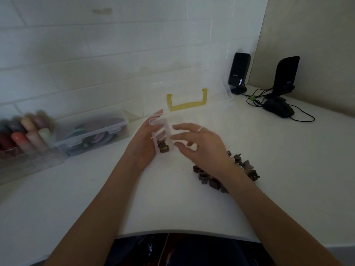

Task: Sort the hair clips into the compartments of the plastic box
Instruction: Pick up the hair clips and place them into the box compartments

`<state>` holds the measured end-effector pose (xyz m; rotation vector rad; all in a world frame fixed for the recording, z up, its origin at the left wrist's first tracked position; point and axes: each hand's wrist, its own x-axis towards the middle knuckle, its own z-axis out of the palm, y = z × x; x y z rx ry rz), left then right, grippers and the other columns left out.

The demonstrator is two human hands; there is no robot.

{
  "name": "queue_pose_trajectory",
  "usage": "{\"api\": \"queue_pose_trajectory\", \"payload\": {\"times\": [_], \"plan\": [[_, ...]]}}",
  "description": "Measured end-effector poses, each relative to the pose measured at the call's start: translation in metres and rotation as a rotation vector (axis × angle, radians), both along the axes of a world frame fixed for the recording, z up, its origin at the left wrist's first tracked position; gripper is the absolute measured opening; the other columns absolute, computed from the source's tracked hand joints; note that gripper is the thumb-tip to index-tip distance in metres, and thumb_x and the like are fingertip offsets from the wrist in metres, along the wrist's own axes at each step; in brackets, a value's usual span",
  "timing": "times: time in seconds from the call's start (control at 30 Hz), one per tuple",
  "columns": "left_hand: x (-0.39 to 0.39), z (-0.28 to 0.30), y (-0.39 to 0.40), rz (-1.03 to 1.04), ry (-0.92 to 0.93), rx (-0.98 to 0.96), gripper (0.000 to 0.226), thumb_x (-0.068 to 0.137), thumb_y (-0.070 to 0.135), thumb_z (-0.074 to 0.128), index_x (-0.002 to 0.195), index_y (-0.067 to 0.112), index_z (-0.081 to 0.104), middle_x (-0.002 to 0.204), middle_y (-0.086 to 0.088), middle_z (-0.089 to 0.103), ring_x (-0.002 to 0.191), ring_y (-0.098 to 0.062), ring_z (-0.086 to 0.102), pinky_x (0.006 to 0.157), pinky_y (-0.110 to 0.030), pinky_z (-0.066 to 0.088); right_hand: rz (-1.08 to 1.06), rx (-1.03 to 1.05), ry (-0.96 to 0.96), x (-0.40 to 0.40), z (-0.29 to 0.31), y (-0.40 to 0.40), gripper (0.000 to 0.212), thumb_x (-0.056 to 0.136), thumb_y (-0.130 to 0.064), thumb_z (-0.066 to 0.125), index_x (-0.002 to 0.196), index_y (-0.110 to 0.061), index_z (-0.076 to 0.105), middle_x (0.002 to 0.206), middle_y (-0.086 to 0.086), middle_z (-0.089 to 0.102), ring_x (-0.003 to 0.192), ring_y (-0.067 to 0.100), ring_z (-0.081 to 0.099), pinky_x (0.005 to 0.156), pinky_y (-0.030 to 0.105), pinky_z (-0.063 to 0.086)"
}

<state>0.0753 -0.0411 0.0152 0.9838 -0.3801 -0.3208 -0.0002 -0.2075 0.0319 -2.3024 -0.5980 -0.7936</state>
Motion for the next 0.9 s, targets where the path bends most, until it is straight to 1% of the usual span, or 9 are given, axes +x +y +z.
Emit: {"api": "queue_pose_trajectory", "payload": {"times": [0.1,0.17,0.23,0.33,0.43,0.53,0.63,0.77,0.9], "plan": [[0.005,0.000,0.003,0.062,0.045,-0.001,0.076,0.041,0.040,0.093,0.111,0.026,0.067,0.120,-0.003,0.059,0.104,-0.020,0.060,0.078,-0.029,0.053,0.000,0.257,0.094,-0.005,0.015,-0.027,0.008,0.081,-0.017,0.071,0.087,-0.020,0.075,0.078,-0.009,0.070,0.059,0.007,0.057,0.054,0.011,0.043],[0.006,0.000,0.004,0.063,0.051,-0.005,0.079,0.042,0.040,0.093,0.114,0.025,0.065,0.114,-0.001,0.062,0.097,-0.018,0.064,0.075,-0.028,0.053,-0.041,0.229,0.239,-0.002,0.018,-0.044,0.006,0.080,-0.017,0.072,0.084,-0.020,0.076,0.066,-0.007,0.069,0.057,0.011,0.060,0.055,0.021,0.050],[0.006,0.001,0.004,0.062,0.062,-0.016,0.082,0.041,0.040,0.093,0.116,0.024,0.064,0.106,0.000,0.067,0.088,-0.016,0.069,0.072,-0.027,0.054,-0.062,0.086,0.345,0.001,0.014,-0.051,0.006,0.080,-0.018,0.072,0.083,-0.022,0.076,0.068,-0.007,0.071,0.062,0.011,0.064,0.062,0.026,0.055],[0.002,0.002,0.004,0.058,0.060,-0.031,0.082,0.042,0.033,0.092,0.118,0.022,0.062,0.104,0.001,0.069,0.086,-0.016,0.071,0.072,-0.026,0.055,0.029,0.005,0.430,0.002,0.011,-0.048,0.007,0.078,-0.022,0.074,0.085,-0.024,0.077,0.077,-0.012,0.073,0.072,0.001,0.066,0.069,0.015,0.053],[0.002,0.002,0.005,0.059,0.066,-0.042,0.073,0.050,0.024,0.088,0.118,0.021,0.061,0.099,0.001,0.072,0.086,-0.017,0.070,0.073,-0.027,0.056,0.080,-0.064,0.580,0.000,0.011,-0.046,0.018,0.073,-0.036,0.077,0.091,-0.031,0.076,0.085,-0.017,0.072,0.079,-0.003,0.063,0.075,0.012,0.050],[0.000,0.004,0.004,0.049,0.081,-0.068,0.076,0.048,0.032,0.089,0.117,0.020,0.061,0.095,0.001,0.072,0.081,-0.017,0.071,0.069,-0.026,0.055,0.106,-0.112,0.711,-0.002,0.008,-0.045,0.019,0.069,-0.037,0.080,0.086,-0.030,0.077,0.083,-0.015,0.071,0.077,-0.002,0.063,0.076,0.017,0.052],[0.000,0.003,0.004,0.049,0.062,-0.048,0.074,0.048,0.035,0.089,0.116,0.021,0.063,0.097,0.002,0.072,0.083,-0.015,0.071,0.070,-0.026,0.056,0.129,-0.107,0.738,-0.001,0.007,-0.042,0.008,0.072,-0.027,0.079,0.077,-0.021,0.077,0.078,-0.008,0.073,0.071,0.001,0.067,0.073,0.020,0.055],[0.003,0.002,0.003,0.058,0.062,-0.040,0.082,0.041,0.036,0.094,0.116,0.021,0.063,0.106,0.000,0.067,0.086,-0.016,0.071,0.070,-0.026,0.055,0.134,-0.102,0.678,-0.001,0.007,-0.037,0.012,0.073,-0.025,0.079,0.073,-0.015,0.074,0.071,-0.007,0.071,0.064,0.002,0.064,0.062,0.014,0.049],[0.001,0.005,0.002,0.063,0.049,0.007,0.083,0.035,0.039,0.095,0.112,0.024,0.066,0.109,0.000,0.065,0.087,-0.016,0.070,0.070,-0.027,0.055,0.136,0.110,0.579,-0.003,0.013,-0.036,0.015,0.077,-0.021,0.076,0.074,-0.007,0.070,0.068,0.000,0.072,0.063,0.015,0.068,0.062,0.021,0.054]]}}
